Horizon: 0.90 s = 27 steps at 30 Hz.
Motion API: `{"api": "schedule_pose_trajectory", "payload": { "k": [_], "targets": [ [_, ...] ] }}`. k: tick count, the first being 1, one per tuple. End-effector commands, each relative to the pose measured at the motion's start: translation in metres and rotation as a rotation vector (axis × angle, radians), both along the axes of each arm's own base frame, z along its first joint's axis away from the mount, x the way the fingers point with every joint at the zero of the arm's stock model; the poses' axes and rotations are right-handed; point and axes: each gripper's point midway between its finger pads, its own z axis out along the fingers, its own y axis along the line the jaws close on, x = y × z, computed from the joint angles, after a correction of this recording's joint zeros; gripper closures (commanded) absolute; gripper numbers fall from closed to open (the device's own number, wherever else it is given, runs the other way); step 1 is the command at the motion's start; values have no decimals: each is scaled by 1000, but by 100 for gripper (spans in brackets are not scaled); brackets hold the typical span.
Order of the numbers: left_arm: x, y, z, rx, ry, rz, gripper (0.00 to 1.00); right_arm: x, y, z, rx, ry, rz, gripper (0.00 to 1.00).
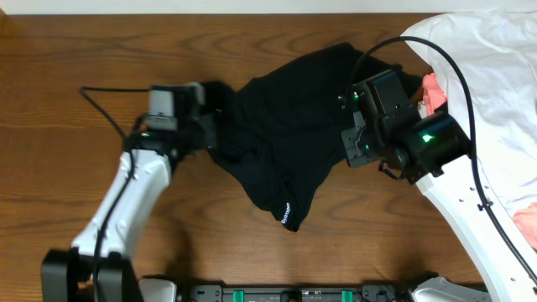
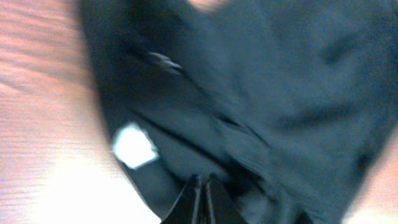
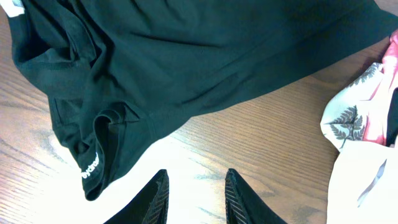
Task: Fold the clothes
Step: 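Reach the left gripper to the garment's left end and grasp it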
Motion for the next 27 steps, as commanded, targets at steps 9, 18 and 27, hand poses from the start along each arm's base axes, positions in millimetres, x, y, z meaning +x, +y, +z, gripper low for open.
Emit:
{"api": "schedule_pose_trajectory", "payload": {
  "k": [9, 18, 27],
  "targets": [
    [-69, -89, -95, 93, 298, -241, 94, 1, -2, 3, 11, -6, -20, 72],
    [-38, -40, -143, 144, 354, -51, 95, -2, -4, 1, 3, 10, -20, 72],
    [12, 48, -137, 113, 270, 218, 94, -2, -4, 1, 3, 10, -19, 72]
  ]
}}
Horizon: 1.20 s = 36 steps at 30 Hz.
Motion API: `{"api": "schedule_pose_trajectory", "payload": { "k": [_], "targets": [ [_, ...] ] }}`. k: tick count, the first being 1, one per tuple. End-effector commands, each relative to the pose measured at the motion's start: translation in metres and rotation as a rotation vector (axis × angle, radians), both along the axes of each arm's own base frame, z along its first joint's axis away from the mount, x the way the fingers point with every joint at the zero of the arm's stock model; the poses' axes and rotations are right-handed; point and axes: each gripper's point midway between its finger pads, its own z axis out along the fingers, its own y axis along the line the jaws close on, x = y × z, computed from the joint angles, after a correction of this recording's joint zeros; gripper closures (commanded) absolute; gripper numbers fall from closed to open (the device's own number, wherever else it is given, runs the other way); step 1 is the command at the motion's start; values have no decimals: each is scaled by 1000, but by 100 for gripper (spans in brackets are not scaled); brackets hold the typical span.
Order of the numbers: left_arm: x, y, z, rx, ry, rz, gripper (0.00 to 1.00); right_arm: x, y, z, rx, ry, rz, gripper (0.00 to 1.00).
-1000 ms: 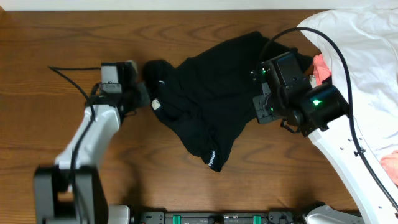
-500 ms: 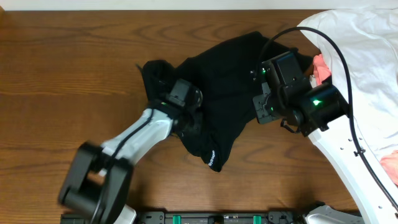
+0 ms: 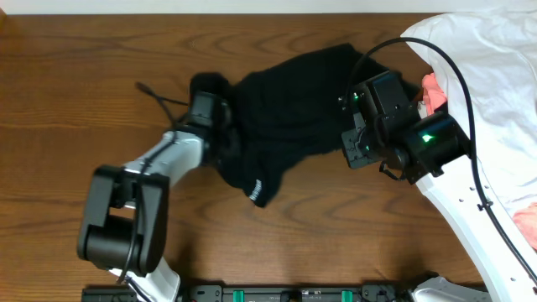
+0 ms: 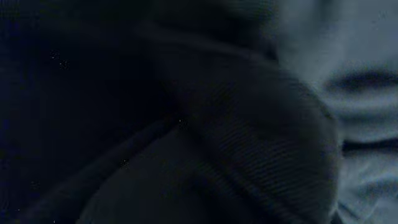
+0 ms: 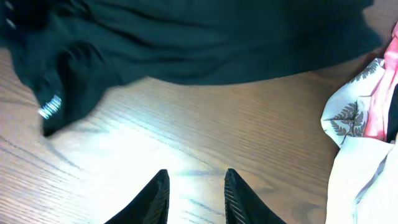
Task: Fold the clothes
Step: 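Reach the left gripper to the garment's left end and grasp it, then hold both ends and stretch the black garment apart between grippers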
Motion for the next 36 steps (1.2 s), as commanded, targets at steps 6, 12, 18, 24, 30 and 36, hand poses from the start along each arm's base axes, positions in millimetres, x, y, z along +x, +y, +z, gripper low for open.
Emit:
{"api": "schedule_pose_trajectory", "payload": {
  "k": [6, 12, 18, 24, 30, 36],
  "targets": [
    [13, 77, -12, 55, 17, 148, 94, 2, -2, 3, 12, -8, -20, 71],
    [28, 86, 15, 87, 11, 78, 69, 1, -2, 3, 11, -7, -19, 71],
    [3, 83, 47, 87, 151, 69, 51, 2, -2, 3, 11, -8, -20, 71],
    [-41, 82, 62, 76, 305, 117, 42, 3, -1, 4, 14, -15, -19, 71],
    [-67, 81, 44, 72, 400, 154, 41, 4, -1, 4, 15, -17, -19, 71],
    [-77, 88, 17, 106, 401, 174, 41, 4, -1, 4, 15, -16, -19, 70]
  ]
}}
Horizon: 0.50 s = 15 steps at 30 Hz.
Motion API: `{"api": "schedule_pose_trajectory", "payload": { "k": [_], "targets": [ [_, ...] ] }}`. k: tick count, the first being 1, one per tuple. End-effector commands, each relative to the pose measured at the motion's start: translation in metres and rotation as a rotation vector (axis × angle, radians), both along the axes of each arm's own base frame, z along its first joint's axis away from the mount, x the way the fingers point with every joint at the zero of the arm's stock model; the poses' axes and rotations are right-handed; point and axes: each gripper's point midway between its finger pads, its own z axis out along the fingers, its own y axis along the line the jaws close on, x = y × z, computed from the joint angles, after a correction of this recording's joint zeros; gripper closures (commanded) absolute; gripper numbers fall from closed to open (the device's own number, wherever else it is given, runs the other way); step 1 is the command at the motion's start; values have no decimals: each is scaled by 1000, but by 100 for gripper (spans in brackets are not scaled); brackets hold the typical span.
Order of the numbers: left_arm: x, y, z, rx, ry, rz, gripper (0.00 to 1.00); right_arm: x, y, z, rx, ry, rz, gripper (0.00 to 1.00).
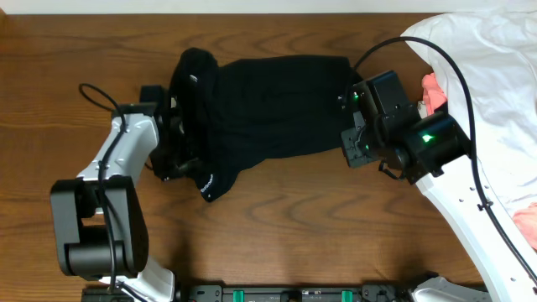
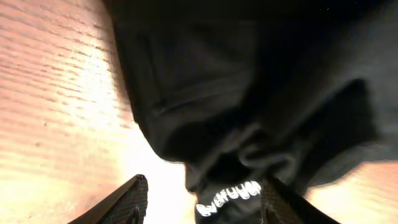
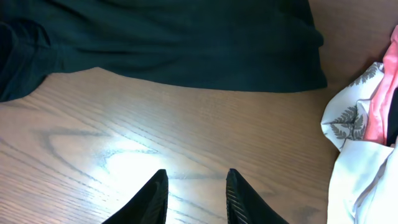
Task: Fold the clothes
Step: 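Hold both ends and stretch the black garment apart between grippers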
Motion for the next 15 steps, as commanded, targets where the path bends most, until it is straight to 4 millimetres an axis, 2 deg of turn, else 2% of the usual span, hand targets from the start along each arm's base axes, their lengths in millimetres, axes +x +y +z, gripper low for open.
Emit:
{"api": "schedule_pose_trajectory", "payload": {
  "k": [1, 3, 9, 15],
  "targets": [
    [-6, 10, -11, 56, 3, 26, 41, 1, -2, 2, 9, -4, -19, 70],
    [-5, 11, -16, 58, -5, 44, 37, 1, -2, 2, 9, -4, -19, 70],
    [4, 6, -21, 27, -26, 72, 37, 0, -2, 2, 7, -2, -19, 70],
    [5, 3, -23, 14, -18, 104, 37, 0, -2, 2, 8, -1, -19, 71]
  ]
}}
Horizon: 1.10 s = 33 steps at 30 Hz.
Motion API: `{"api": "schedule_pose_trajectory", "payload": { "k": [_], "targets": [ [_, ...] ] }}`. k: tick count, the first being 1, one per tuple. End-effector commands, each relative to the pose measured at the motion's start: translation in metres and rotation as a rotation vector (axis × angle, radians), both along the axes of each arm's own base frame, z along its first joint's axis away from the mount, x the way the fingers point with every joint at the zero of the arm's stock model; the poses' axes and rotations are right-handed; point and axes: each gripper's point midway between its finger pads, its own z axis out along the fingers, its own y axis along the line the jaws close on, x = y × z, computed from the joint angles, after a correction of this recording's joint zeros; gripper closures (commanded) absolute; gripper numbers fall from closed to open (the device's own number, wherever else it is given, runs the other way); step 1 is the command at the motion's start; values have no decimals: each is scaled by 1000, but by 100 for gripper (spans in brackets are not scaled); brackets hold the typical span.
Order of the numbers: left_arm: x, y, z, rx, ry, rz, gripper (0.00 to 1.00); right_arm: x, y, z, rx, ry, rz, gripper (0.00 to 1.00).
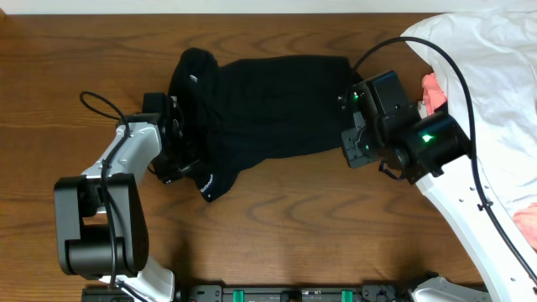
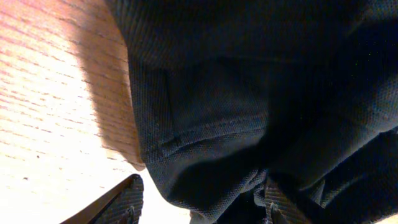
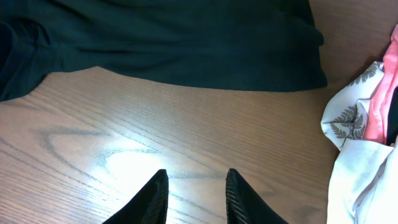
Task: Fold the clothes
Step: 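Hold both ends and stretch the black garment apart between grippers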
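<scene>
A black garment (image 1: 268, 101) lies spread across the middle of the table, with its left end bunched and a white-lettered hem (image 1: 207, 180) pointing toward the front. At that left end sits my left gripper (image 1: 185, 158). In the left wrist view the left gripper (image 2: 202, 208) is open, with dark folds of the garment (image 2: 249, 93) between its fingers. My right gripper (image 1: 346, 149) is by the garment's right edge. It stands open (image 3: 194, 190) over bare wood, just short of the garment's hem (image 3: 186, 56).
A pile of other clothes, white cloth (image 1: 478, 59) with pink pieces, fills the right side of the table. Its floral-printed edge (image 3: 348, 121) lies right of my right gripper. Cables run from both arms across the table (image 1: 50, 109).
My left gripper has come closer in on the bunched left end; the hem's lettering no longer shows in its wrist view. The garment and the right arm have not moved.
At first my left gripper was shut on the crumpled garment's left edge. Then the cloth was bunched nearer the middle with the gripper buried in it. Later the garment lay stretched out to the left and the gripper was open. The right gripper stayed open by the right edge.
</scene>
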Motion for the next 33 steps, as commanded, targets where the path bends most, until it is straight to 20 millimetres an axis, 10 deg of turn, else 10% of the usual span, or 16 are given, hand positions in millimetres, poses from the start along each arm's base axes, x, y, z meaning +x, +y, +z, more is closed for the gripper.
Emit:
{"api": "schedule_pose_trajectory", "payload": {
  "k": [1, 12, 20, 27, 33],
  "targets": [
    [-4, -1, -6, -14, 30, 30, 37, 1, -2, 2, 9, -4, -19, 71],
    [-6, -1, -6, -15, 39, 31, 94, -1, -3, 1, 5, 4, -19, 71],
    [-1, -1, 2, -13, 14, -4, 94, 2, -3, 3, 6, -11, -24, 71],
    [14, 0, 56, -3, -143, -22, 94, 39, -25, 14, 27, -123, -157, 76],
    [15, 8, 91, 46, -249, -15, 94, 66, -67, -18, 41, -33, -276, 65]
  ]
}}
